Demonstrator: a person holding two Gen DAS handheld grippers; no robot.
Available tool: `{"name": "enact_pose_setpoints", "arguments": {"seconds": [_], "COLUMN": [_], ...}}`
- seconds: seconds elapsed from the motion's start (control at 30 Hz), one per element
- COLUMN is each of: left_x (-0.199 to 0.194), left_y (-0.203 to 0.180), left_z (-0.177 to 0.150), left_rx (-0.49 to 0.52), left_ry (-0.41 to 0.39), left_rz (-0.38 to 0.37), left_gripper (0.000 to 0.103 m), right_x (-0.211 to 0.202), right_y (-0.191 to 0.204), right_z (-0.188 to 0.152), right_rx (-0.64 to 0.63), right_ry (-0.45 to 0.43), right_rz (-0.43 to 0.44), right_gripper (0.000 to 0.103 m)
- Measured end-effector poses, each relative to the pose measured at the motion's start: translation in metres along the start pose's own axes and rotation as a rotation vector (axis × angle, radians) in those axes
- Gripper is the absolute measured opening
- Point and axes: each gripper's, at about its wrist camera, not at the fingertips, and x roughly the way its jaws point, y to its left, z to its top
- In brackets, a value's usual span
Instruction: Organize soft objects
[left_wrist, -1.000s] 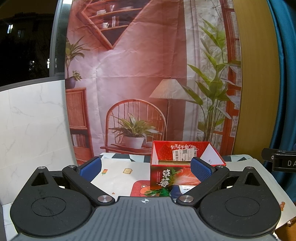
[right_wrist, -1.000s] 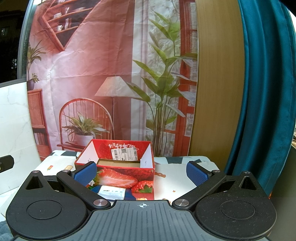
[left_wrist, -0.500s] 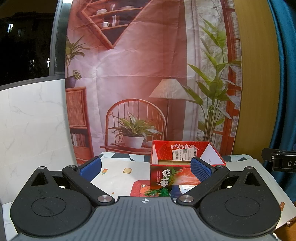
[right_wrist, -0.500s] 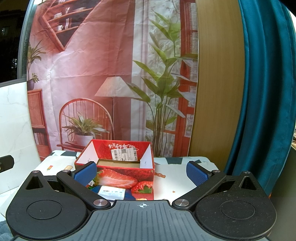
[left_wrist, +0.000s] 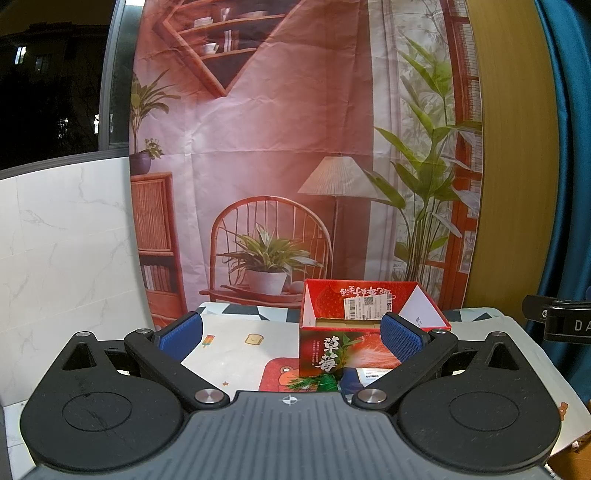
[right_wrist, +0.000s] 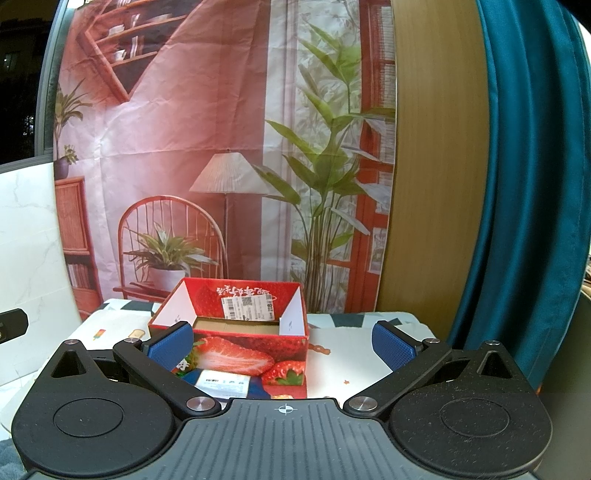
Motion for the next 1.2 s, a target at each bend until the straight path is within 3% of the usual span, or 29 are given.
{"name": "enact_pose_setpoints", "arguments": {"seconds": [0.73,0.9,1.03,1.2], "left_x": [0.003,0.021,0.044,0.08], "left_y": [-0.002,0.002,0.002,0.007], "left_z": [-0.003,-0.008,-0.024,-0.054], "left_rx": [-0.007,0.0,0.015,-0.018], "left_ry": [0.014,0.025,0.046,0.143], "left_rz": [-0.003,0.006,0.012,-0.072], "left_gripper": [0.103,0.103,0.103,0.103], "right_x": [0.008,0.011,0.035,0.063], "right_y": [-0.002,-0.01,-0.021,-0.019], "right_z": [-0.003,-0.01,-0.027,-0.064], "right_rx": [0.01,0.048,0.08,0.038], "right_ry": [-0.01,-0.046,-0.022,-0.056], "right_rz": [0.018,0.072,0.107,0.133], "right_gripper": [0.103,0.103,0.103,0.103]}}
